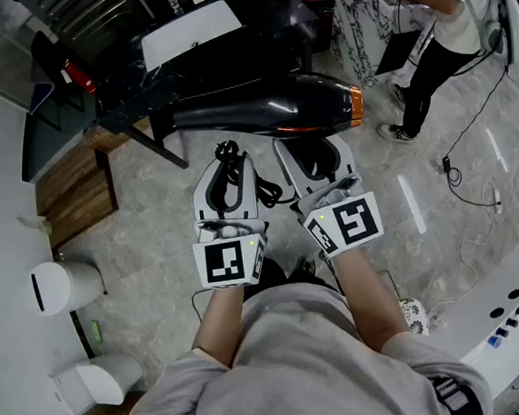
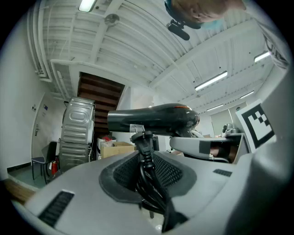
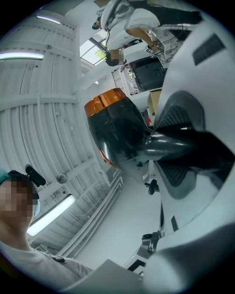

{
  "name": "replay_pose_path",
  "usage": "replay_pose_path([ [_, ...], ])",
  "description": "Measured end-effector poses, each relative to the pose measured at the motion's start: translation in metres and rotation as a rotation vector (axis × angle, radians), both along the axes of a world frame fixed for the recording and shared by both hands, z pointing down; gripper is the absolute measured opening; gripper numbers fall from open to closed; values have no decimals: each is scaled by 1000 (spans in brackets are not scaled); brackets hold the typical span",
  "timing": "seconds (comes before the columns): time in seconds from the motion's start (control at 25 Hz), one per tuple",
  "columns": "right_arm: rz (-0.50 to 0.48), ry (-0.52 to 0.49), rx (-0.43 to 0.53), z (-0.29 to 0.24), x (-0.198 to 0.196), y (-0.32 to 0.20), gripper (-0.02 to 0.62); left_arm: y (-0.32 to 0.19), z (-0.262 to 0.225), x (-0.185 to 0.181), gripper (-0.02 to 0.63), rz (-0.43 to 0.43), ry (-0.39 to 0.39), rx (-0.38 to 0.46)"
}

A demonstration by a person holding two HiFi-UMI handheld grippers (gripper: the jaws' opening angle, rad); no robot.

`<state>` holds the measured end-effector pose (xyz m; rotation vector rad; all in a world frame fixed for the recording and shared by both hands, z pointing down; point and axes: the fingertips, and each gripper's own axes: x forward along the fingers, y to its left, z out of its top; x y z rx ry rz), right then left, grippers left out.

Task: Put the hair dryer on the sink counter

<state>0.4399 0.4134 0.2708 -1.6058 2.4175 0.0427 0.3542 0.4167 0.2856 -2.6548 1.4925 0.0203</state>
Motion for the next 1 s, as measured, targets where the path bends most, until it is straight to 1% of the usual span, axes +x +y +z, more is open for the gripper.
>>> replay_pose_path([
  [0.24,-22,-20,1,1,-12,-5,186,-2,-1,-14,103,-22,-6,6],
  [0.44,-72,-48,-9,3,-35,-13,186,-5,-1,-41,103,-72,-10,1],
  [0.84,-255,-39,7,-2,-129,-33,186,-9,-5,-129,103,-249,-10,7],
  [1.0,-308,-32,12,-5,-163,-35,186,-9,-7,-160,103,-301,-9,10],
])
